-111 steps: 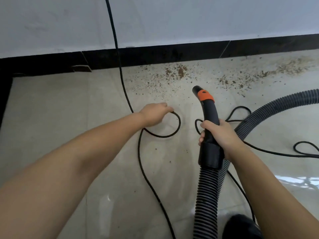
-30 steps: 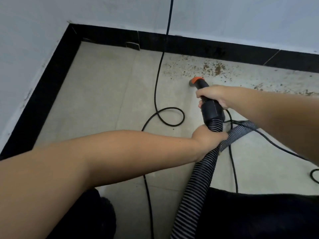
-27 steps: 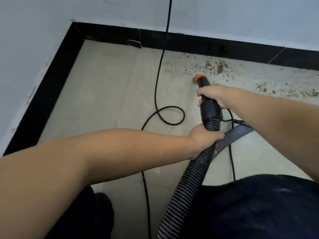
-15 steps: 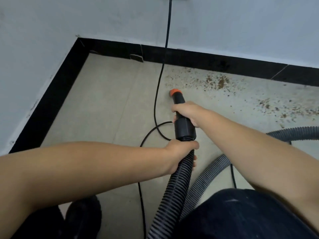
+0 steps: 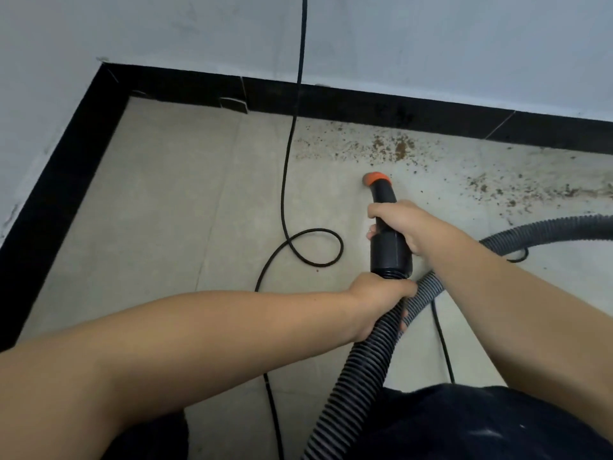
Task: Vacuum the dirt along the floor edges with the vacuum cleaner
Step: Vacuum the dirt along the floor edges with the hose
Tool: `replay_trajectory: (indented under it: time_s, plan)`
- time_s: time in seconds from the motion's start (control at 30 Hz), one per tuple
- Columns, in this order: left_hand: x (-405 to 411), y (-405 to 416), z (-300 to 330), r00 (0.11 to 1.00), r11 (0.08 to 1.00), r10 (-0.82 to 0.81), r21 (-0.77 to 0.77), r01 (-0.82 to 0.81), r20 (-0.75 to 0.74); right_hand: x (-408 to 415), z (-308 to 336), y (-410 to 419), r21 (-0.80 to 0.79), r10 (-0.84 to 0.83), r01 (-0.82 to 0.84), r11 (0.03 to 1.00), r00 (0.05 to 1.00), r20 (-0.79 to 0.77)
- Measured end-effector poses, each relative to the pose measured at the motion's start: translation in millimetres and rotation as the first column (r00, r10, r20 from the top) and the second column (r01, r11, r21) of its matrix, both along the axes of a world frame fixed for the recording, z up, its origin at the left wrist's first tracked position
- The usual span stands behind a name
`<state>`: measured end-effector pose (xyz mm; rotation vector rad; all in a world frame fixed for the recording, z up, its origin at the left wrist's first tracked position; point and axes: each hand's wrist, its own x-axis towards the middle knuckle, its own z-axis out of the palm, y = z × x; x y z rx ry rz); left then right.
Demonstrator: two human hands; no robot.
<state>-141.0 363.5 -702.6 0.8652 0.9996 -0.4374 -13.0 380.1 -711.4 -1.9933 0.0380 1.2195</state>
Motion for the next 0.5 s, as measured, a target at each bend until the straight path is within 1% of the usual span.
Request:
replay_trajectory:
  time_s: [0.1, 0.17, 0.23, 0.3, 0.5]
  plan:
    - [15, -14, 0, 0.996, 0.996, -0.084, 0.024, 0.083, 0.027, 17, 2, -27, -0.021, -0.116, 0.116, 0.993, 0.993, 0.003]
    - [23, -17, 1, 0.995, 0.994, -0.098, 0.043, 0.096, 0.03, 25, 2, -35, -0.019, -0.168, 0.168, 0.986, 0.986, 0.009]
    - [27, -14, 0, 0.996, 0.994, -0.086, 0.068, 0.084, 0.032, 29, 0, -32, -0.015, -0.183, 0.183, 0.983, 0.983, 0.016]
    - [23, -7, -3, 0.998, 0.994, -0.058, 0.097, 0.055, 0.025, 26, -3, -21, -0.004, -0.168, 0.168, 0.986, 0.986, 0.015]
    - [4, 24, -9, 0.997, 0.988, 0.08, 0.13, -0.081, 0.009, 5, -8, 32, 0.042, 0.009, -0.009, 0.999, 1.0, 0.0]
